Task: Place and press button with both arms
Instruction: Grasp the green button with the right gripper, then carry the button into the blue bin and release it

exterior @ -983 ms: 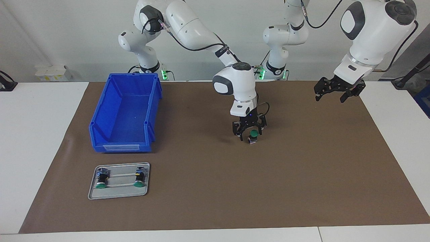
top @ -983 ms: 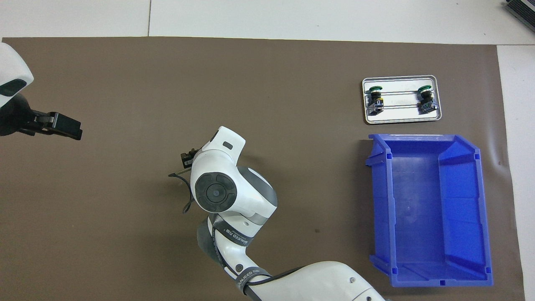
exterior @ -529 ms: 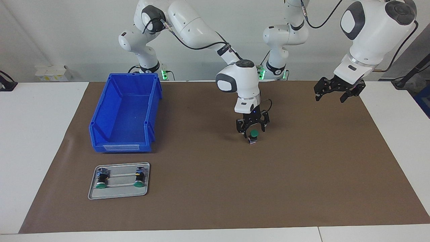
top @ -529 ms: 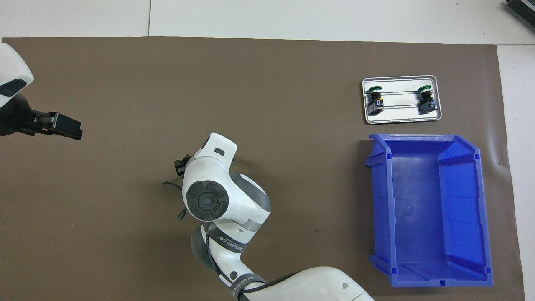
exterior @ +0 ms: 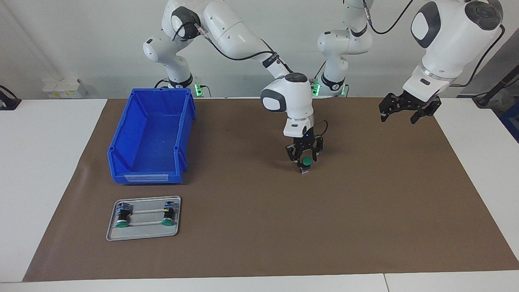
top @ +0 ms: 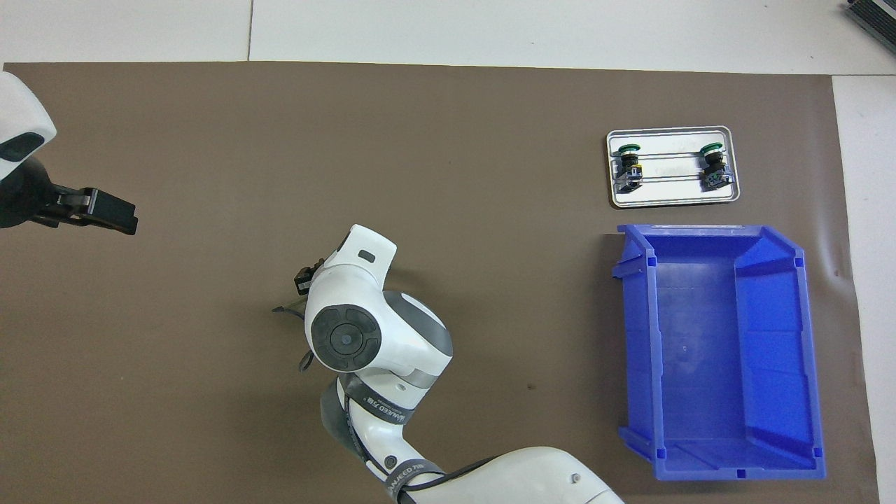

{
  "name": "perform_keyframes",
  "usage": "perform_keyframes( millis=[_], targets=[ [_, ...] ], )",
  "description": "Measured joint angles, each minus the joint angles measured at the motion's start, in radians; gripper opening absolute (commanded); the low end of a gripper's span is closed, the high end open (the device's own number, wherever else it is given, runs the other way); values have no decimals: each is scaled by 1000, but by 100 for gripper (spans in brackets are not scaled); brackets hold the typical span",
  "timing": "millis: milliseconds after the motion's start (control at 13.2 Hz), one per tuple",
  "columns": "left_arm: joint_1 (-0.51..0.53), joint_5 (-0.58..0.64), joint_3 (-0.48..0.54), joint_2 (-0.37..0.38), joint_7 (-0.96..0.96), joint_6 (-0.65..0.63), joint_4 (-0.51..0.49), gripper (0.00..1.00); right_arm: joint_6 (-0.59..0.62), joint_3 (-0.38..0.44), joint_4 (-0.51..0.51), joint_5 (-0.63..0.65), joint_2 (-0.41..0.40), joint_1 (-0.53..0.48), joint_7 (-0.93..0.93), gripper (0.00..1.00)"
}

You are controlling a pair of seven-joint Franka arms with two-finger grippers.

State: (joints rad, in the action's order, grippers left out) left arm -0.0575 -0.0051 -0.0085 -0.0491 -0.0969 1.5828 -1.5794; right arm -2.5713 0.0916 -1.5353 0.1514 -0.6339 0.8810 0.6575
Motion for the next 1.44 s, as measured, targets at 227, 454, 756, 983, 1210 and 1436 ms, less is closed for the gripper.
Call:
perform_keyframes(
  millis=[227,454,756,983,1210,1436],
  targets=[
    [0,0,0,0,0,0,0,100,3,0,1,1,0,-1,-18,0],
    [0,0,0,0,0,0,0,100,25,1,10,1,0,-15,-21,0],
    [0,0,0,0,0,-1,0,100,68,7,53,1,59,-82,-17,0],
    [0,0,0,0,0,-1,0,100,264,10,57,1,216,-190,-19,0],
    [0,0,0,0,0,-1,0,100,453,11,34,1,361,-298,-57,0],
    [0,0,0,0,0,-1,0,100,517,12,-111,-37,520,-446,-254,0]
  ],
)
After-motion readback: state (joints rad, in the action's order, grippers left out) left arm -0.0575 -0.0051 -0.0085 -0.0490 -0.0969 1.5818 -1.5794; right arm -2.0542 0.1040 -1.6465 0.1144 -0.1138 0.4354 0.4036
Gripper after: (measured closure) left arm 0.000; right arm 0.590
